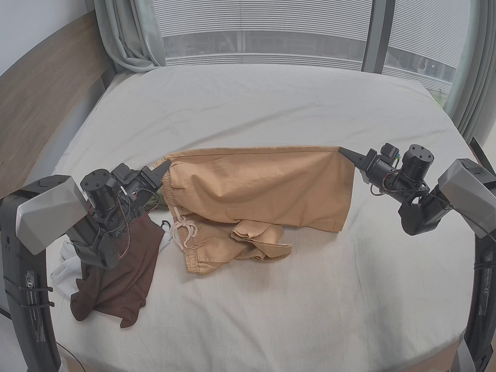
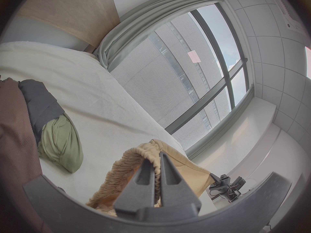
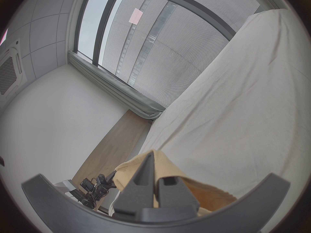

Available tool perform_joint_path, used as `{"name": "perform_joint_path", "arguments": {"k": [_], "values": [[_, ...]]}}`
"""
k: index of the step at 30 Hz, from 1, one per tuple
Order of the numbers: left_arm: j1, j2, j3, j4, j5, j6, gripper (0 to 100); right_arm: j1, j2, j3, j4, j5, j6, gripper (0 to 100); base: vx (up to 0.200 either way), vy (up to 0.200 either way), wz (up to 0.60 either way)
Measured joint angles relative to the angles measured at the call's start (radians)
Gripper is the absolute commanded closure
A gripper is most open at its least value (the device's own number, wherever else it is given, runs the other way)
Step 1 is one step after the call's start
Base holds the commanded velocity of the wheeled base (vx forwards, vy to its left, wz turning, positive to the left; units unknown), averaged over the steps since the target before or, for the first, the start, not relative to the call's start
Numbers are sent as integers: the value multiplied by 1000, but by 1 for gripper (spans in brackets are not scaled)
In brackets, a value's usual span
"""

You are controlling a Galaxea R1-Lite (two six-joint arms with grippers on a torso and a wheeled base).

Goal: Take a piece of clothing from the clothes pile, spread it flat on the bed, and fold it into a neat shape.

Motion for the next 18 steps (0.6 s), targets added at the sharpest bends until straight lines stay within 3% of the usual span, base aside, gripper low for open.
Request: {"name": "perform_joint_path", "arguments": {"k": [4,5,6,7,18], "values": [[3,25,-36,4,0,-3,100,-1,26,-37,0,-9,0,100,0,0,0],[4,29,-40,7,1,-4,0,-1,29,-44,0,-14,0,100,0,0,0],[4,33,-48,11,4,-4,0,-1,35,-56,1,-23,0,100,0,0,0],[5,37,-55,16,6,-5,0,-1,42,-72,1,-31,0,0,0,0,0],[11,57,-145,114,40,-45,0,1,73,-90,5,-48,-8,0,0,0,0]]}}
